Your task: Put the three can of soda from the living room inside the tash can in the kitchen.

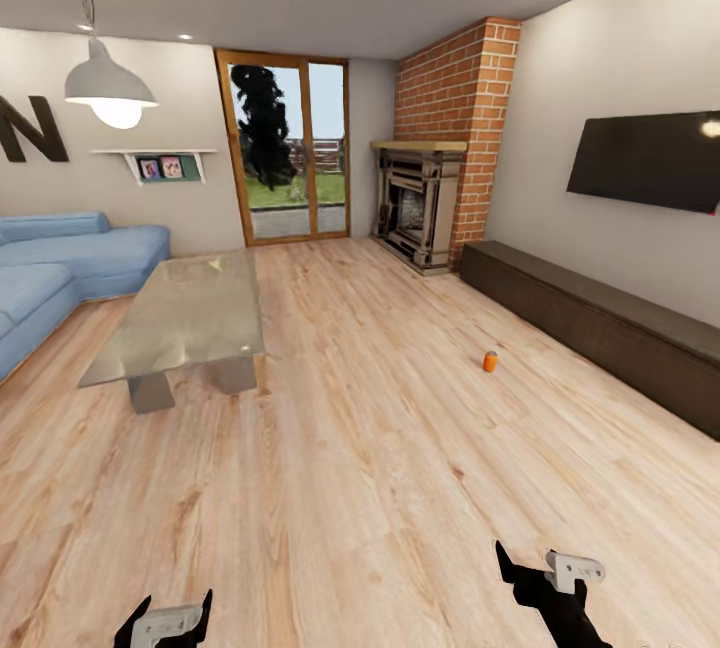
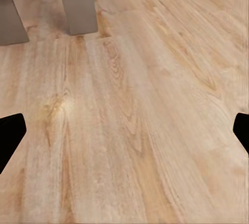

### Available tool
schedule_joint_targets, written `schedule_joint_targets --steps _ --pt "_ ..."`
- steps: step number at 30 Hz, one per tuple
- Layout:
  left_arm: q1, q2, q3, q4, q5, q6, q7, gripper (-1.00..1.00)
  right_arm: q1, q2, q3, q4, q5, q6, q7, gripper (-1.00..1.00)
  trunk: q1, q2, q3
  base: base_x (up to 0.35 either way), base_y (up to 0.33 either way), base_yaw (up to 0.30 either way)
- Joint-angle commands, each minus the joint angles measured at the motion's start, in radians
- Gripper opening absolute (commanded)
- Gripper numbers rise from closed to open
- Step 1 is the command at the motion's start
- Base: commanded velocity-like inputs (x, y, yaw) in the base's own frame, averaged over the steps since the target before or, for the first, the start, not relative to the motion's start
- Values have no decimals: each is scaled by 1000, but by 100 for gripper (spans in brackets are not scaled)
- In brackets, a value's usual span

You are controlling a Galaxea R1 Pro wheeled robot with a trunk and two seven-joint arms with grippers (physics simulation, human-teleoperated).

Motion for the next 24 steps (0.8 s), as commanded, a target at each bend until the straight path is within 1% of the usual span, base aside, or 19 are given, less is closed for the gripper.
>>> schedule_joint_targets --steps 1,21,24 --pt "0 0 0 0 0 0 0 100 0 0 0 0 0 0 0 100 0 0 1 0 -289 -191" --pt "0 1 0 0 0 0 0 100 0 0 0 0 1 0 0 100 0 0 27 0 -289 -188" --pt "0 0 0 0 0 0 0 100 0 -1 2 0 7 -2 2 100 0 0 30 0 -211 -164"
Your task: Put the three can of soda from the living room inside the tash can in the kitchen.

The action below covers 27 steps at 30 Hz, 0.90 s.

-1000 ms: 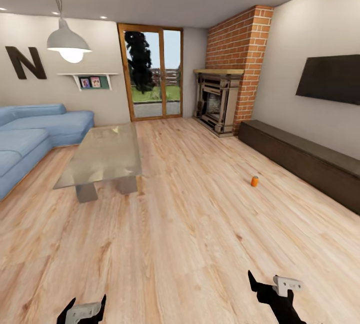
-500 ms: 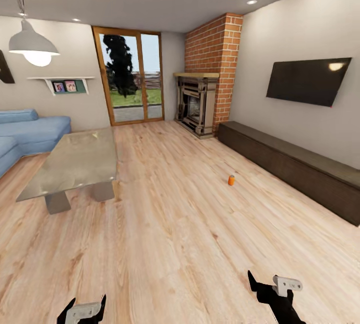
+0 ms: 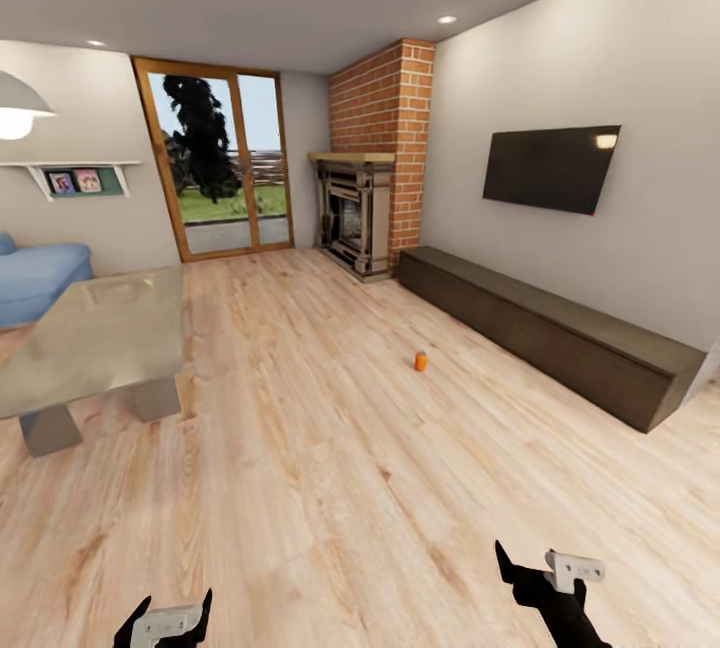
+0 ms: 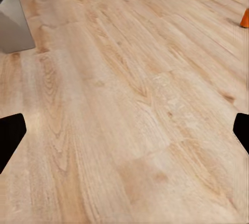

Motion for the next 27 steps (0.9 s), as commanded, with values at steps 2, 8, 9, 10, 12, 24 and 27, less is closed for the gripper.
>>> schedule_joint_targets --steps 2,8,9,10,12,24,27 --pt "0 0 0 0 0 0 0 100 0 0 1 0 3 -2 2 100 0 0 1 0 -115 -101" --pt "0 0 0 0 1 0 0 100 0 -2 2 0 6 -7 9 100 0 0 3 0 -48 -42" --pt "0 0 0 0 1 0 0 100 0 -2 2 0 6 -6 8 100 0 0 3 0 -17 -15" --pt "0 0 0 0 1 0 0 100 0 -2 2 0 6 -6 7 100 0 0 3 0 -14 -12" --pt "0 0 1 0 1 0 0 100 0 -1 2 0 4 -7 5 100 0 0 3 0 -9 -8" --pt "0 -1 2 1 0 0 0 100 0 2 9 0 -4 0 -1 100 0 0 -2 0 -2 -16" --pt "0 -1 2 1 0 0 0 100 0 1 5 0 -6 1 0 100 0 0 -5 2 0 -113"
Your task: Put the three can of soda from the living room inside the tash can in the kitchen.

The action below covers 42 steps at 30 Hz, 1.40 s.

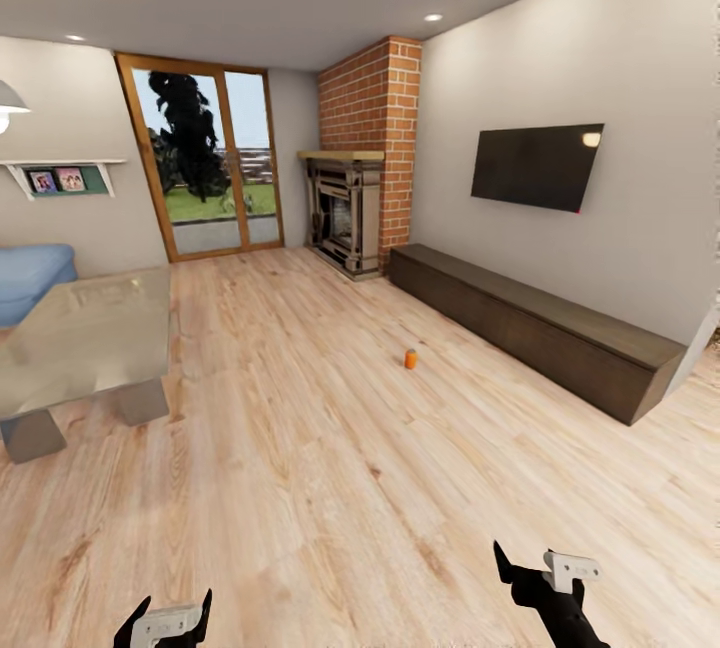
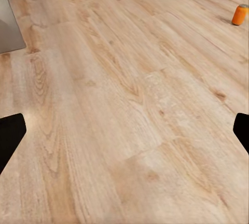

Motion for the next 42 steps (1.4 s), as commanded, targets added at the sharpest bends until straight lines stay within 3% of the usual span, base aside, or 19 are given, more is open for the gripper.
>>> schedule_joint_targets --steps 1,11,42 --pt "0 0 0 0 0 0 0 100 0 0 -1 0 0 1 0 100 0 0 -1 15 0 -147" --pt "0 1 0 -1 1 0 -2 100 0 0 -5 0 -2 -2 1 100 0 0 -11 51 -49 -178" --pt "5 3 -3 -3 0 -2 -12 100 0 0 -10 0 1 -7 -2 100 0 0 -41 16 -253 -192"
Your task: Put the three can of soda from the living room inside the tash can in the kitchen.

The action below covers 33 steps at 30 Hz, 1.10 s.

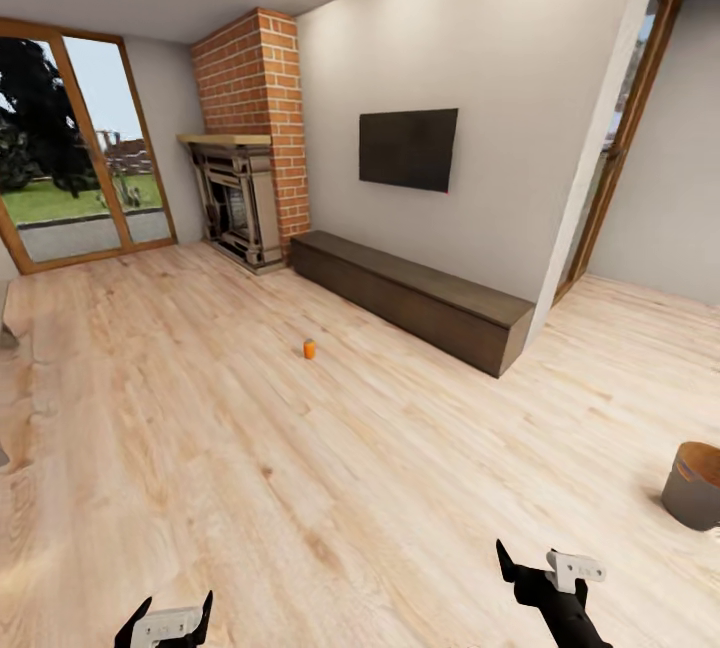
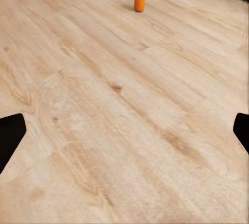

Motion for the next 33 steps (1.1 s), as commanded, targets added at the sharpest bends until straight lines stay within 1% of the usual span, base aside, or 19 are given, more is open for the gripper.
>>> schedule_joint_targets --steps 1,6,19,33 --pt "0 0 0 0 0 0 0 100 0 0 0 0 0 0 0 100 0 0 -1 144 4 -192" --pt "0 0 0 1 0 0 -4 100 0 0 0 -1 0 0 0 100 0 0 -6 189 141 -192" --pt "0 0 0 1 -1 0 -15 100 0 0 0 -1 0 0 0 100 0 0 -18 222 248 -197" --pt "0 0 0 1 -1 -1 -15 100 0 0 0 -1 -1 0 -1 100 0 0 -23 285 183 -221"
